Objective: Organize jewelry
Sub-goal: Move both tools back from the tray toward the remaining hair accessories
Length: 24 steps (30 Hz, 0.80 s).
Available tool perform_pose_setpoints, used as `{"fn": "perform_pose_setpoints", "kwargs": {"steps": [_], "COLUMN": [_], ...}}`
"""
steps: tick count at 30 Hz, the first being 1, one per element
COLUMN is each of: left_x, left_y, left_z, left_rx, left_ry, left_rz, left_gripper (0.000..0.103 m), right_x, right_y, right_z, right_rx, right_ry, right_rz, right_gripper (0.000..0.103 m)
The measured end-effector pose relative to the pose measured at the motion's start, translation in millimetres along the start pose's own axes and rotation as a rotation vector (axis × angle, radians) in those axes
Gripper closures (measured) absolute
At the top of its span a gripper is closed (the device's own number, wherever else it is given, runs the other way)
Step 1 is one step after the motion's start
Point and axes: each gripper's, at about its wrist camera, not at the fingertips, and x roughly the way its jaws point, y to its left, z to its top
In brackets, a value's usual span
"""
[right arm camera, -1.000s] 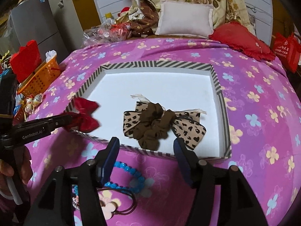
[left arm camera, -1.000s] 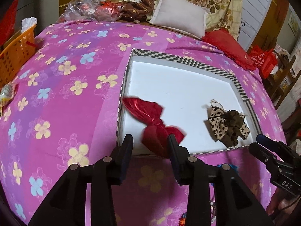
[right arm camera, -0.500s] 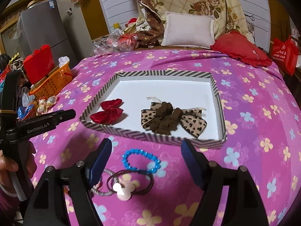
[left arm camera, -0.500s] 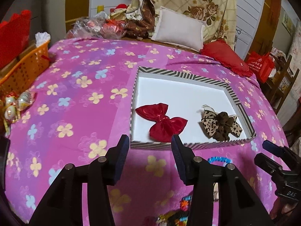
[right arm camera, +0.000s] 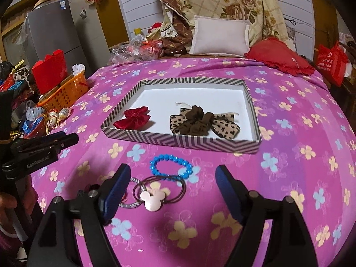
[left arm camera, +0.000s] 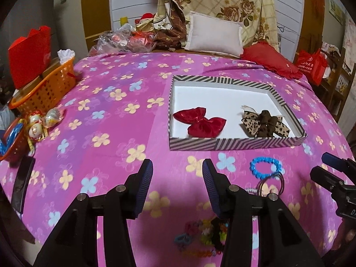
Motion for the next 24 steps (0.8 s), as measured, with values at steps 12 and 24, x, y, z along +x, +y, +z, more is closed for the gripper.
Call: {"fn": "perform_pose_setpoints", "kwargs": {"steps": [12, 24], "left_x": [-17.4, -23.7], "left_y": [-6.6, -4.5], "left_z": [-22.6, -38.3], "left_rx": [0.027, 0.015], "left_ry": [0.008, 0.028], "left_rz": [0.024, 0.019], "left_gripper": [0.080, 0.080], "right_x": [-12.3, -19.7], "right_y": [12.0, 18.0], "right_z": [-17.5, -27.0], "right_rx": [-0.019, -0.049], "right_ry": [0.007, 0.016], "right_rz": [0.000, -0.008], "right_gripper": [0.021, 0.021]}}
